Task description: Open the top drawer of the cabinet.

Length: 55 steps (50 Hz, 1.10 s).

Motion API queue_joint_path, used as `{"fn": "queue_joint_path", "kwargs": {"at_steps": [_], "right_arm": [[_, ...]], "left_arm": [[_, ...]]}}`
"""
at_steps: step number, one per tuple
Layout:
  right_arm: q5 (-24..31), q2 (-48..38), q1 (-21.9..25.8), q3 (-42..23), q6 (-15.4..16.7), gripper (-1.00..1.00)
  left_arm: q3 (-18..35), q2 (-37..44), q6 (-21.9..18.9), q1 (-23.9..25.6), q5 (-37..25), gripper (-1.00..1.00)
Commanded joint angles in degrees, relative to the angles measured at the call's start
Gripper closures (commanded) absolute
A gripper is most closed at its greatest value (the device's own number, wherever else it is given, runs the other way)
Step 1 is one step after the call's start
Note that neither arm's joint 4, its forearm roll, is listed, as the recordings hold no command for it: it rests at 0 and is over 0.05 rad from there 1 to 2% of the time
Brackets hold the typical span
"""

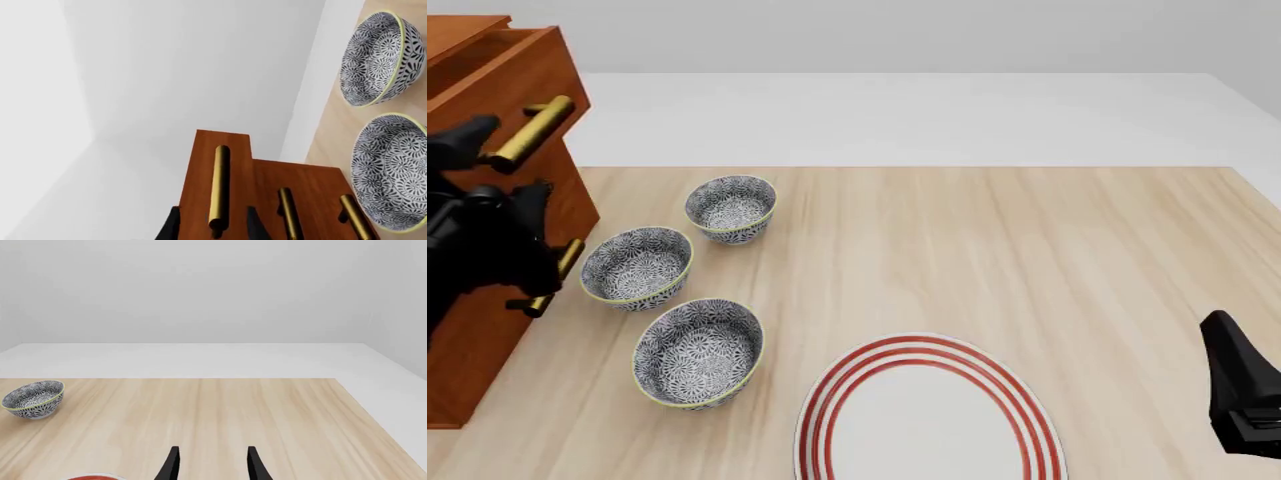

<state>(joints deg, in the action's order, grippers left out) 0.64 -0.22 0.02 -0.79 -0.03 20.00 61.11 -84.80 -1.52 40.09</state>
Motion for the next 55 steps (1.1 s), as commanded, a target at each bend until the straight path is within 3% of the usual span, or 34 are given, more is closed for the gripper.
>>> {"fn": "queue_joint_path", "kwargs": {"at_steps": [1, 19, 26, 28, 29, 31, 35, 36, 37, 39, 41, 42, 44, 48, 49, 52, 55], "right_arm": [[0.0, 0.0, -0.01, 0.0, 0.0, -1.0], [0.0, 0.0, -0.01, 0.0, 0.0, -1.0], [-0.01, 0.01, 0.0, 0.0, 0.0, -1.0], [-0.01, 0.01, 0.01, 0.0, 0.01, -1.0], [0.0, 0.0, 0.0, 0.0, -0.02, -1.0], [0.0, 0.0, 0.0, 0.0, 0.0, -1.0], [0.0, 0.0, 0.0, 0.0, 0.0, -1.0], [0.01, 0.0, -0.02, 0.0, 0.0, -1.0], [-0.01, 0.01, 0.0, 0.0, 0.0, -1.0], [0.0, 0.0, -0.01, 0.0, 0.0, -1.0], [0.0, 0.0, 0.0, 0.0, 0.0, -1.0], [0.0, 0.0, 0.0, 0.0, 0.0, -1.0], [0.0, 0.0, -0.01, 0.0, 0.0, -1.0], [0.0, 0.0, 0.01, 0.0, -0.01, -1.0], [0.0, 0.0, 0.01, 0.0, -0.01, -1.0], [0.0, 0.0, -0.01, 0.0, 0.01, -1.0], [0.0, 0.0, 0.0, 0.0, 0.0, -1.0]], "left_arm": [[-0.47, -4.42, -0.4, 0.59, -1.6, -1.0], [-2.15, -25.98, -0.93, 3.91, -17.87, -1.0], [3.01, -31.43, 6.03, 7.52, -25.38, -1.0], [2.73, -31.69, 5.64, 7.98, -25.18, -1.0], [4.57, -32.55, 7.88, 8.07, -26.46, -1.0], [3.83, -32.83, 6.7, 8.09, -26.85, -1.0], [5.89, -34.05, 8.22, 8.22, -28.3, -1.0], [7.5, -34.64, 9.87, 8.08, -28.96, -1.0], [10.21, -35.37, 13.19, 8.32, -33.55, -1.0], [10.55, -36.16, 13.75, 8.88, -33.82, -1.0], [13.59, -37.87, 18.31, 9.45, -38.28, -1.0], [13.61, -37.89, 18.31, 9.45, -38.32, -1.0], [15.49, -38.25, 22.01, 9.5, -43.6, -1.0], [18.59, -39.54, 24.99, 11.17, -50.4, -1.0], [21.45, -39.66, 28.28, 12.0, -53.83, -1.0], [20.44, -41.67, 25.11, 13.16, -53.06, -1.0], [26.01, -38.52, 31.98, 10.47, -57.0, -1.0]]}}
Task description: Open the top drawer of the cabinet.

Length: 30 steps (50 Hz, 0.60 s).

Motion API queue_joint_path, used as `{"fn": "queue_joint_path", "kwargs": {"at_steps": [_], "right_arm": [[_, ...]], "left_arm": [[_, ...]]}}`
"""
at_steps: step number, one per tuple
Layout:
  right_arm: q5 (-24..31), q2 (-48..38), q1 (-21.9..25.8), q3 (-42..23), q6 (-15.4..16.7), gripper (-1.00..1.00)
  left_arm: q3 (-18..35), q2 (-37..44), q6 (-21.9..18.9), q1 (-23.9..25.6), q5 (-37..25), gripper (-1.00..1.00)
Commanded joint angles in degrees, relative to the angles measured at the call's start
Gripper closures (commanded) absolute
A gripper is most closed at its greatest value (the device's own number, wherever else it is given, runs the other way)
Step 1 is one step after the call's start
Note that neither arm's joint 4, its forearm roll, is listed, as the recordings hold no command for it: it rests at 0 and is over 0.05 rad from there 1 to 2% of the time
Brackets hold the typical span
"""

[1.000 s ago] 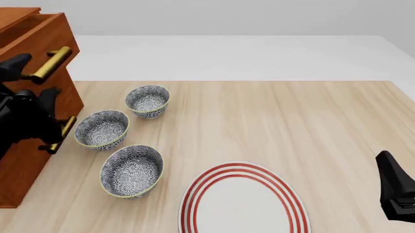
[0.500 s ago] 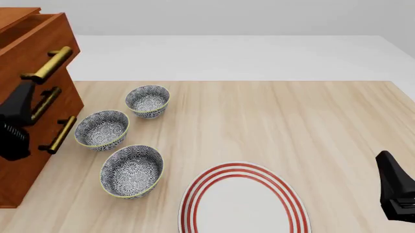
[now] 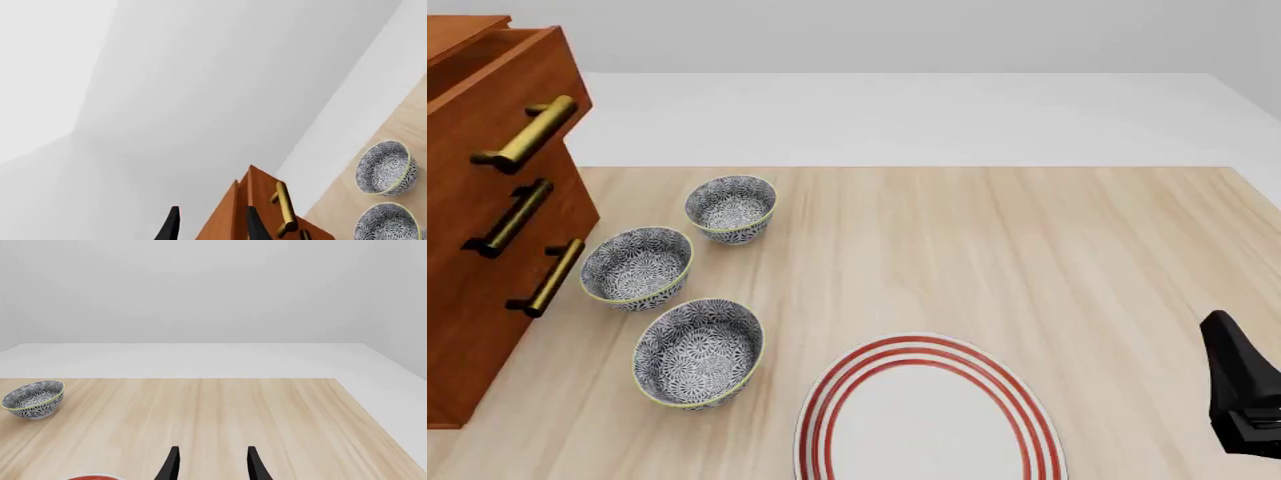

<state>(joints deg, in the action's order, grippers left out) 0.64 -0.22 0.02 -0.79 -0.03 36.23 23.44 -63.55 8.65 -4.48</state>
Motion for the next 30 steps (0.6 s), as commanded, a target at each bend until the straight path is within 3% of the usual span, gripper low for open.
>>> {"fn": "queue_joint_path", "kwargs": {"at_steps": [1, 8, 10, 12, 15, 18, 20, 26, 27, 29, 30], "right_arm": [[0.0, 0.0, 0.0, 0.0, 0.01, -1.0], [0.0, 0.0, -0.01, 0.0, 0.0, -1.0], [0.0, 0.0, 0.01, 0.0, 0.01, -1.0], [0.01, -0.01, -0.01, 0.0, -0.01, -1.0], [0.0, 0.0, 0.01, 0.0, 0.0, -1.0], [0.0, 0.0, 0.01, 0.0, 0.01, -1.0], [0.0, 0.0, 0.01, 0.0, 0.01, -1.0], [0.0, 0.0, -0.01, 0.0, 0.0, -1.0], [0.0, 0.0, 0.0, 0.0, 0.01, -1.0], [0.0, 0.0, -0.01, 0.0, -0.01, -1.0], [0.0, 0.0, -0.01, 0.0, 0.0, -1.0]], "left_arm": [[11.67, 0.28, 13.07, -0.82, -13.81, -1.0], [21.2, 3.84, 24.65, -0.43, -21.57, -1.0], [21.3, 2.29, 23.86, 1.84, -22.18, -1.0], [25.72, 5.46, 30.56, -1.51, -25.0, -1.0], [25.15, 4.8, 27.89, 0.01, -25.98, -1.0], [29.36, 6.9, 32.83, -2.25, -28.44, -1.0], [29.91, 6.76, 31.88, -2.07, -29.35, -1.0], [36.04, 9.2, 36.22, -3.88, -33.99, -1.0], [39.08, 10.75, 41.04, -5.23, -36.24, -1.0], [38.39, 9.93, 39.36, -4.84, -36.64, -1.0], [39.1, 10.71, 43.31, -6.73, -37.91, -1.0]]}}
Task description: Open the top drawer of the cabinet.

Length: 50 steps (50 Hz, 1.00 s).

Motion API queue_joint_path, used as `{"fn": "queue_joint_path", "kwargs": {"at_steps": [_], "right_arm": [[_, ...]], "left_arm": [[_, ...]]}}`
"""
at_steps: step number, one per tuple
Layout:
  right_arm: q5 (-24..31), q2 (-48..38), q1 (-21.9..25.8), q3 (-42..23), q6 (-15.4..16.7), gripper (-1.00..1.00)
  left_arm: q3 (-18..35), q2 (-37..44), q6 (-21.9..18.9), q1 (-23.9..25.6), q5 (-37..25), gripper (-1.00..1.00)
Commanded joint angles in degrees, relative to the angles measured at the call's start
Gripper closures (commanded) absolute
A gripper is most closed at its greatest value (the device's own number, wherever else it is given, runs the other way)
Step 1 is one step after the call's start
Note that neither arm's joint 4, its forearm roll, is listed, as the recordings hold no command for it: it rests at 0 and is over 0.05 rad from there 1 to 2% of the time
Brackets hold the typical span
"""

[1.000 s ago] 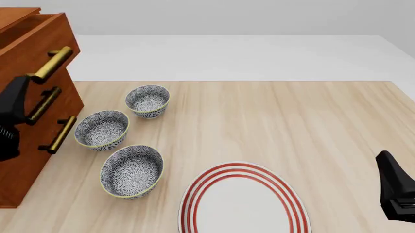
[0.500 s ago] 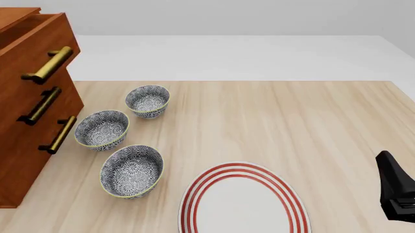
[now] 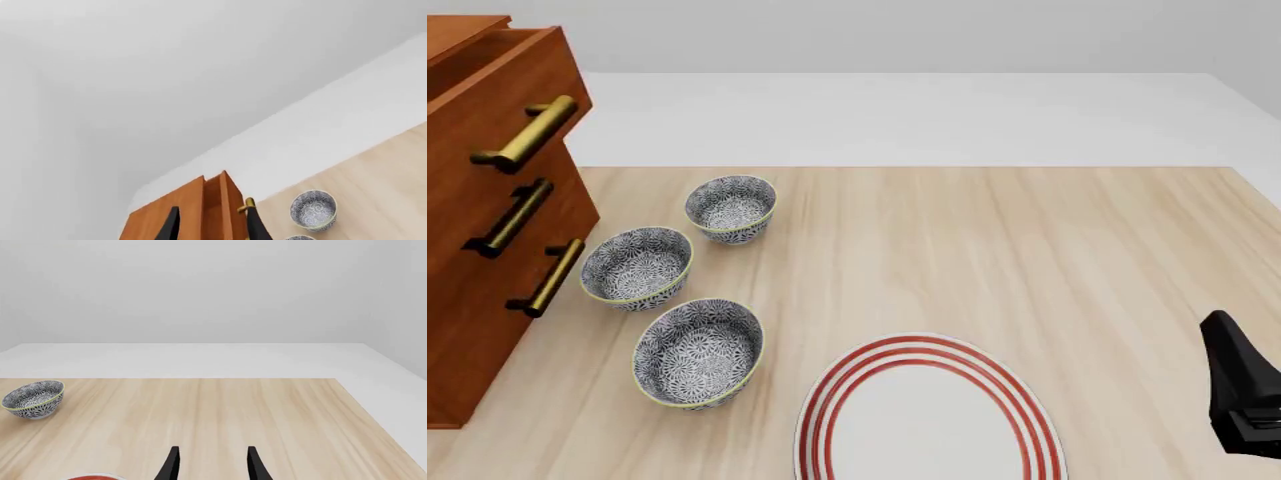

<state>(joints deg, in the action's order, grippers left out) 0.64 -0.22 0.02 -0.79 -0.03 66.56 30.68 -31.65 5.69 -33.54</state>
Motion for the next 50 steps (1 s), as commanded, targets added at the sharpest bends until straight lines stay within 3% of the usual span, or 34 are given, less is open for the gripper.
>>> {"fn": "queue_joint_path", "kwargs": {"at_steps": [1, 2, 4, 9, 15, 16, 20, 30, 38, 43, 45, 47, 50], "right_arm": [[0.01, -0.01, 0.0, 0.0, 0.0, -1.0], [0.01, -0.01, 0.0, 0.0, 0.01, -1.0], [0.0, 0.0, 0.0, 0.0, 0.0, -1.0], [0.0, 0.0, 0.0, 0.0, 0.0, -1.0], [0.01, -0.01, 0.0, 0.0, 0.0, -1.0], [0.01, -0.01, 0.0, 0.0, 0.0, -1.0], [0.0, 0.0, 0.01, 0.0, 0.0, -1.0], [0.0, 0.0, 0.0, 0.0, 0.01, -1.0], [0.0, 0.0, 0.01, 0.0, 0.0, -1.0], [-0.01, 0.01, 0.01, 0.0, -0.01, -1.0], [0.0, 0.0, 0.01, 0.0, 0.0, -1.0], [0.0, 0.0, 0.0, 0.0, 0.0, -1.0], [0.0, 0.0, 0.0, 0.0, 0.0, -1.0]], "left_arm": [[8.32, 3.48, 11.49, -4.0, -9.11, -1.0], [8.34, 5.09, 15.85, -4.74, -10.82, -1.0], [6.71, 4.14, 14.7, -6.07, -9.14, -1.0], [7.35, 6.33, 19.92, -8.69, -10.82, -1.0], [9.29, 8.98, 23.23, -7.99, -13.92, -1.0], [10.55, 10.7, 26.06, -8.98, -14.37, -1.0], [13.24, 12.81, 27.1, -8.54, -15.81, -1.0], [13.27, 14.7, 26.35, -8.29, -16.29, -1.0], [16.31, 18.99, 27.27, -9.05, -16.1, -1.0], [15.99, 20.79, 28.04, -9.34, -15.47, -1.0], [15.1, 21.79, 30.47, -8.6, -15.8, -1.0], [14.19, 22.05, 28.52, -9.78, -14.09, -1.0], [13.81, 22.5, 29.04, -9.92, -13.61, -1.0]]}}
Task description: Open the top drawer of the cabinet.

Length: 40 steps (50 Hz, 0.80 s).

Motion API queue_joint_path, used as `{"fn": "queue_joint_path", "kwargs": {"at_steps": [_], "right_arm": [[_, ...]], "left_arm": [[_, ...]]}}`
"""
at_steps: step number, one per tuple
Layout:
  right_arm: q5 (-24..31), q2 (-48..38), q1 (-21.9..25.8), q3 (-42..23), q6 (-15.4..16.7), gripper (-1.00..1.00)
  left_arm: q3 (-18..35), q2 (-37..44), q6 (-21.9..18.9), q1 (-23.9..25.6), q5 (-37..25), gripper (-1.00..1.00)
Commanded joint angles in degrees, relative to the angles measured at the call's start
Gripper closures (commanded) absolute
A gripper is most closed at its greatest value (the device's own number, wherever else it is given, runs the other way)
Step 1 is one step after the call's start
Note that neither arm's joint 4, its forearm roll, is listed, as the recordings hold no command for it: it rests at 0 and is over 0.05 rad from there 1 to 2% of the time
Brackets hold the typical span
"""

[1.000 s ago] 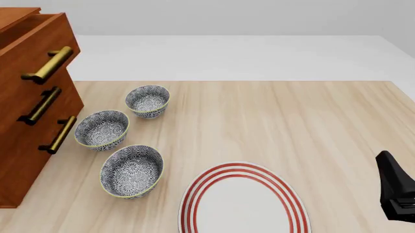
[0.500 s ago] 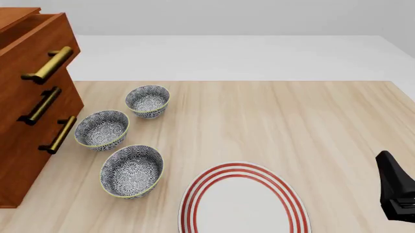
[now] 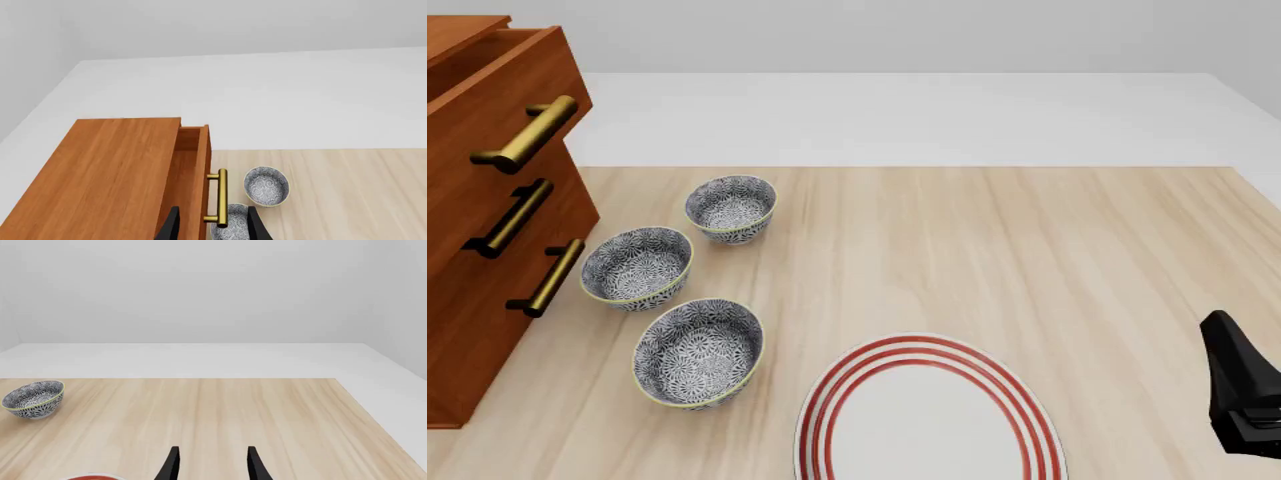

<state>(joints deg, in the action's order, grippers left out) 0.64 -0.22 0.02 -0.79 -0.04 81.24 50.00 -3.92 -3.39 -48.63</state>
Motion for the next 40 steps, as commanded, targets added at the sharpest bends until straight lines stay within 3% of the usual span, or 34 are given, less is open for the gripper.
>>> {"fn": "queue_joint_path", "kwargs": {"at_steps": [1, 40], "right_arm": [[0.0, 0.0, 0.0, 0.0, 0.0, -1.0], [0.0, 0.0, 0.0, 0.0, 0.0, -1.0]], "left_arm": [[-1.13, 3.42, 1.57, -0.84, 1.56, -1.0], [-7.15, 8.54, 0.69, -2.18, 8.56, -1.0]]}}
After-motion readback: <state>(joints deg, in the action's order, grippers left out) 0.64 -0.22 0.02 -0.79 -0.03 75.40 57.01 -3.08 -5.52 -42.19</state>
